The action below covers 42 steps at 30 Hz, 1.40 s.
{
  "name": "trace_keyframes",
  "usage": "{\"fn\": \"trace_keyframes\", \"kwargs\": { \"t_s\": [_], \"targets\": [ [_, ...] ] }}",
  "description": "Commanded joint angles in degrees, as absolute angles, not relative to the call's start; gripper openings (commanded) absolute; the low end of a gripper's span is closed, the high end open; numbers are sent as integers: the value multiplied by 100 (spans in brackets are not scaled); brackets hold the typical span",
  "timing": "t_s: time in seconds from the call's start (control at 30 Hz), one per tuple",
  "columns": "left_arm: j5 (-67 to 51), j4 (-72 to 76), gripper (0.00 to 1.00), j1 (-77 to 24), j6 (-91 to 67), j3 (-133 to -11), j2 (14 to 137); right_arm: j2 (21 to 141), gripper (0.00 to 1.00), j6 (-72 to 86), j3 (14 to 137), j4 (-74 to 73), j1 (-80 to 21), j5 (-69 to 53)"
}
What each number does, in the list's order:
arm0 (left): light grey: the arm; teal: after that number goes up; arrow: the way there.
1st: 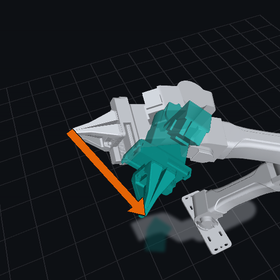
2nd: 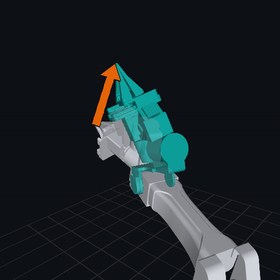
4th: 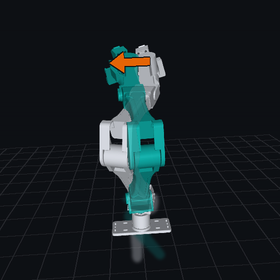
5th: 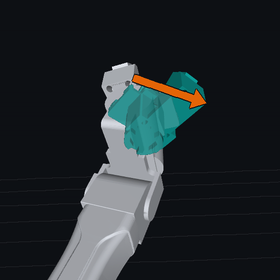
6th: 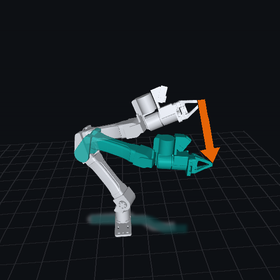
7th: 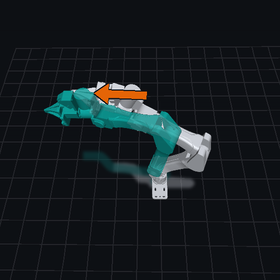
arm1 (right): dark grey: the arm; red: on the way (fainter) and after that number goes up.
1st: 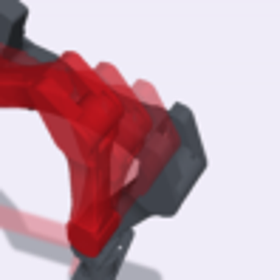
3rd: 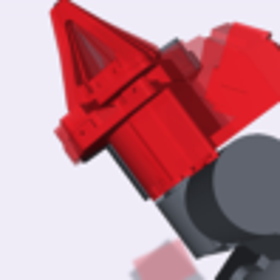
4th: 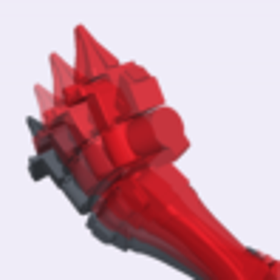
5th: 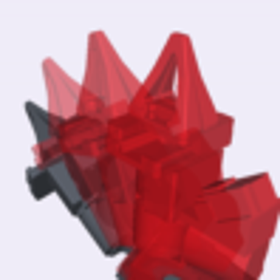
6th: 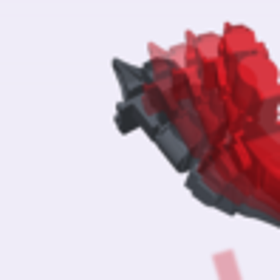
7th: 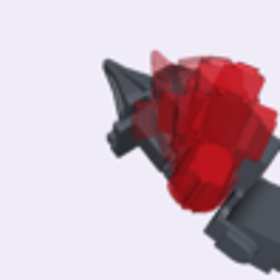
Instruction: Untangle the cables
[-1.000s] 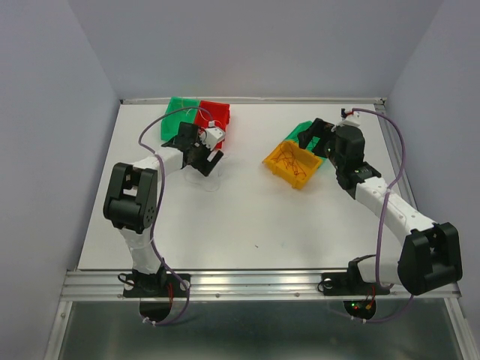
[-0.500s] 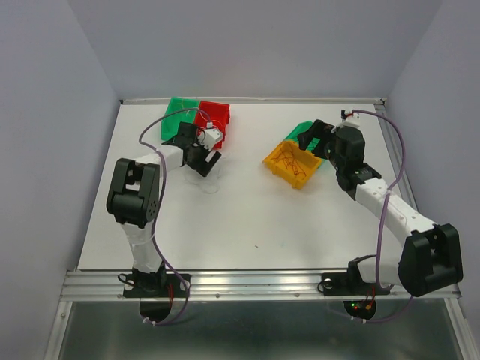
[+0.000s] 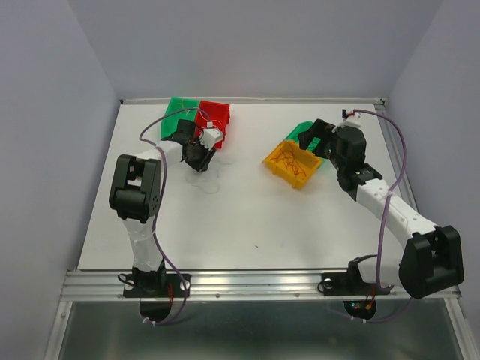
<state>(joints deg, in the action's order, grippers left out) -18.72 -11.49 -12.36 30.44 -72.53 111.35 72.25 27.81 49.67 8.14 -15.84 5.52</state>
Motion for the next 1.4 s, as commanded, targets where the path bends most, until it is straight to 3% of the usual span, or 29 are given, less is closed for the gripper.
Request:
{"fn": "trace_keyframes", "kwargs": {
  "t_s": [0.0,0.03,0.07,0.13,0.7,1.0,1.37],
  "targets": [
    [-1951,-1564,35,-1195,3208,-7400,11338,7058,100,2672,4834,1099,-1600,510],
    [-1951,-1573,28,-1204,3217,-7383,11329,7049,100,2663,4834,1099,-1600,518],
    [-1934,-1556,14,-1204,3217,-7374,11312,7040,100,2654,4834,1099,-1608,501],
    [-1916,-1521,0,-1204,3225,-7321,11276,7040,100,2663,4834,1099,-1600,501],
    [-2619,-2021,0,-1125,3313,-7487,9870,7145,100,2716,4878,1142,-1600,396],
    [-2462,-2338,0,-1072,3111,-8586,9931,7154,100,2698,4896,1143,-1600,378],
    [-1716,-2514,0,-1011,2409,-11222,10748,7181,100,2707,4896,1160,-1600,343]
  ]
}}
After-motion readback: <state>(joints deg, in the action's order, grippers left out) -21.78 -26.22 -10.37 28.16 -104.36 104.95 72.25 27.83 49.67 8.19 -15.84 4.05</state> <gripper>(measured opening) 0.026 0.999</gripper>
